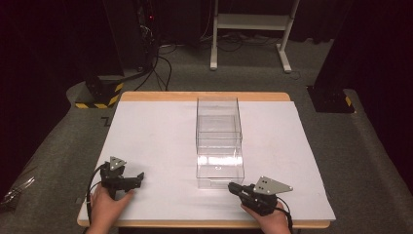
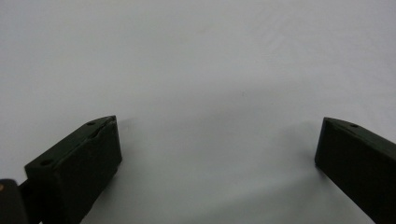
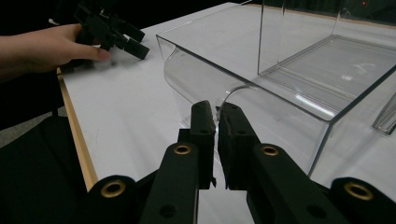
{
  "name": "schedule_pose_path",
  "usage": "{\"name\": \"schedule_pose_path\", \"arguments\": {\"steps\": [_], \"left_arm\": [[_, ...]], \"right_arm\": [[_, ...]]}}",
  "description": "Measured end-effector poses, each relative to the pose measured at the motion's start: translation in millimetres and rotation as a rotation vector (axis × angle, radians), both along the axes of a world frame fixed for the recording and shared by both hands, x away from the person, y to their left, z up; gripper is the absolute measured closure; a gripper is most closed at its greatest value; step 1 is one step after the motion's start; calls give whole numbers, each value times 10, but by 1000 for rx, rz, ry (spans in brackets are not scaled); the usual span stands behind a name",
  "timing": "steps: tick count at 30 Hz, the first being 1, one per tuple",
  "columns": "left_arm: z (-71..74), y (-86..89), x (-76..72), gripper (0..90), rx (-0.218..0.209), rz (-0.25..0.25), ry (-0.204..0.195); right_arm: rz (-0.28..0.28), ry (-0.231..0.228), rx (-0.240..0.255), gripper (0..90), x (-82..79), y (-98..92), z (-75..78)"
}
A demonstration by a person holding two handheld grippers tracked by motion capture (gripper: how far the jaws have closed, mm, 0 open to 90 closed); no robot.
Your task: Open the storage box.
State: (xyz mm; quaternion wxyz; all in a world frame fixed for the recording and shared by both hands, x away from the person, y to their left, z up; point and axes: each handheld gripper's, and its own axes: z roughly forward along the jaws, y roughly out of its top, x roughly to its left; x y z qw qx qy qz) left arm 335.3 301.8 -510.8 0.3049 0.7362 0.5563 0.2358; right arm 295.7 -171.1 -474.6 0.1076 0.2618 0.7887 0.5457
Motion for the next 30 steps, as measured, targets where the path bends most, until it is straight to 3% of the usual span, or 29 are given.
{"name": "schedule_pose_path", "arguments": {"steps": [13,30], "left_arm": [[0,0,0,5,0,0,0],[0,1,0,5,0,0,1]], "right_arm": [[17,-20,-2,844,-91,-6,-13],[10,-52,-3,773,-142,-51,35]]}}
